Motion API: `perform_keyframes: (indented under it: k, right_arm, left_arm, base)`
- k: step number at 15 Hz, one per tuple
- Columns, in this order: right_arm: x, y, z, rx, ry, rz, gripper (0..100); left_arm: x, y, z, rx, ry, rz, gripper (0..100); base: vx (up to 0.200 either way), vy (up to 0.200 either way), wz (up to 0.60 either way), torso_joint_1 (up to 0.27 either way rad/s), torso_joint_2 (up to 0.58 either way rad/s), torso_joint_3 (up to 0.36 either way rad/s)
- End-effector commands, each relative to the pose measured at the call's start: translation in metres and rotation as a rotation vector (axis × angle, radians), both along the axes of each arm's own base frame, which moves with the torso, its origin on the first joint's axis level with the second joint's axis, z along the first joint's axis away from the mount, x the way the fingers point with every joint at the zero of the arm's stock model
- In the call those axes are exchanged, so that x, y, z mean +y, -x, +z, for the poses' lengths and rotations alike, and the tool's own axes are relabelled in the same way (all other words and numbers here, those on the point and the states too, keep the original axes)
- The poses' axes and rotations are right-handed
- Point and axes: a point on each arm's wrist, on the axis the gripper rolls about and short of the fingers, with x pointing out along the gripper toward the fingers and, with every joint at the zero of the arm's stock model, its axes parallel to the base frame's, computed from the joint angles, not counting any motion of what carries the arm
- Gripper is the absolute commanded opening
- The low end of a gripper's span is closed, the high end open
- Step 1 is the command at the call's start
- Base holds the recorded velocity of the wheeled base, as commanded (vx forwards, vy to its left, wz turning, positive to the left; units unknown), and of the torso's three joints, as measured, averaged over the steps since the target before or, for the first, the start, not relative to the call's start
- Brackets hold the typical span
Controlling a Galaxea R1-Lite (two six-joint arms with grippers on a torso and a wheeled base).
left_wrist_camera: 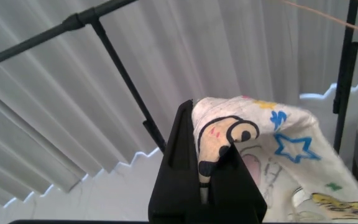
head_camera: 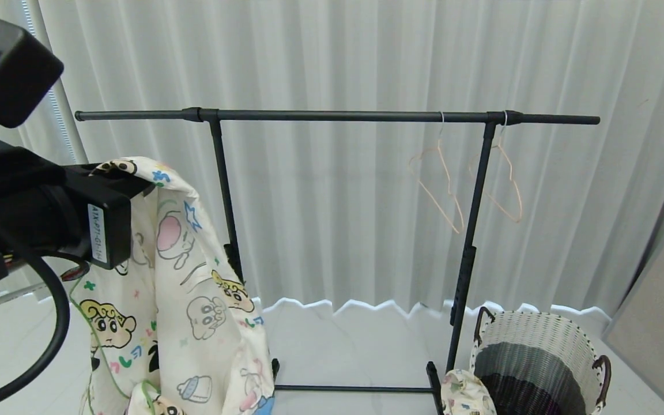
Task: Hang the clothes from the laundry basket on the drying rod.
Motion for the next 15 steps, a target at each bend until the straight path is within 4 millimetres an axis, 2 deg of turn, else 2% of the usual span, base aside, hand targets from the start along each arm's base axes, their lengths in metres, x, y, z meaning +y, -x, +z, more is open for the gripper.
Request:
perform_keyframes:
  k: [1, 10, 15]
  right_arm:
    - [0.0, -0.002, -0.001, 0.005, 0.001, 0.002, 100]
    - [0.003, -0.008, -0.005, 0.028, -0.048, 0.054, 100]
    - [0.003, -0.012, -0.008, 0.04, -0.107, 0.037, 100]
  left_arm:
    - [0.0, 0.0, 0.0, -0.001, -0.004, -0.001, 0]
    - [0.0, -0.002, -0.001, -0.002, -0.034, 0.006, 0]
    - [-0.001, -0.005, -0.003, 0.01, -0.041, 0.008, 0]
  base:
    - [0.0, 0.0, 0.0, 0.256, -0.5, -0.251]
    - [0.0, 0.0, 0.0, 0.26, -0.52, -0.252]
    - [0.2, 0.0, 0.0, 0.056, -0.12, -0.051]
